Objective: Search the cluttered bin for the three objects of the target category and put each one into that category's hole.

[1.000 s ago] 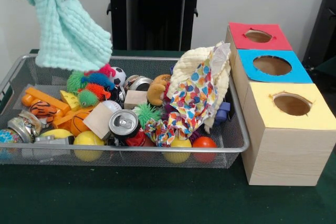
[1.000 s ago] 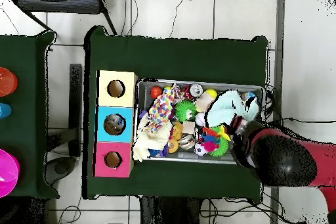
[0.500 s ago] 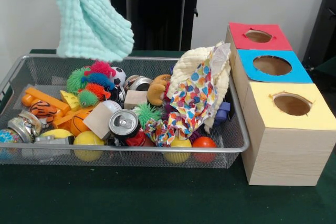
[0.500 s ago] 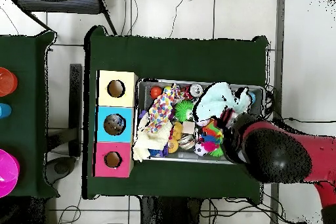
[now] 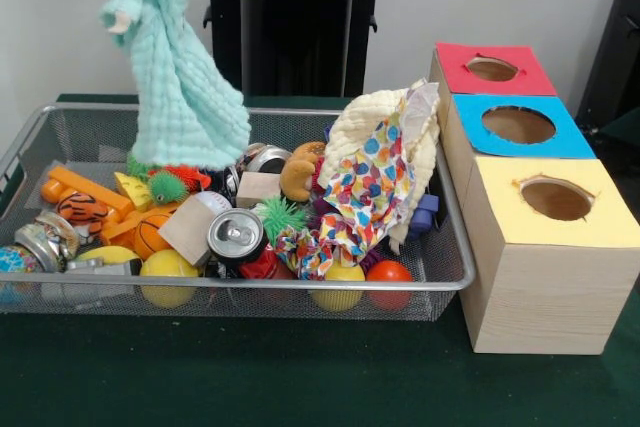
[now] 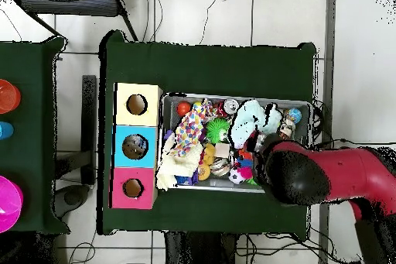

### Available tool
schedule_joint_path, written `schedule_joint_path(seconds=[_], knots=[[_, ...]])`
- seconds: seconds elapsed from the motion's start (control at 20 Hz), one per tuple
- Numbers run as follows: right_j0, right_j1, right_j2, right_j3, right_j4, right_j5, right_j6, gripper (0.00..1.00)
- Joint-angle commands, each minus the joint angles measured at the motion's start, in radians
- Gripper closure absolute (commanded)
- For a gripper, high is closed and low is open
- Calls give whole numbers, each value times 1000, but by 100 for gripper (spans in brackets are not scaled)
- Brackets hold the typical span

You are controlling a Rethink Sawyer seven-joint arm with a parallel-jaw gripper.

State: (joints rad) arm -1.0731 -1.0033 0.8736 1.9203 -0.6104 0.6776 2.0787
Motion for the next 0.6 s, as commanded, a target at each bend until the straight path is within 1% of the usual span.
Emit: schedule_joint_path(seconds=[0.05,0.35,0.6], knots=[[55,93,-138,-109,-225,129,-172,100],[67,120,-197,-119,-281,140,-157,100],[87,126,-226,-116,-295,130,-141,100]])
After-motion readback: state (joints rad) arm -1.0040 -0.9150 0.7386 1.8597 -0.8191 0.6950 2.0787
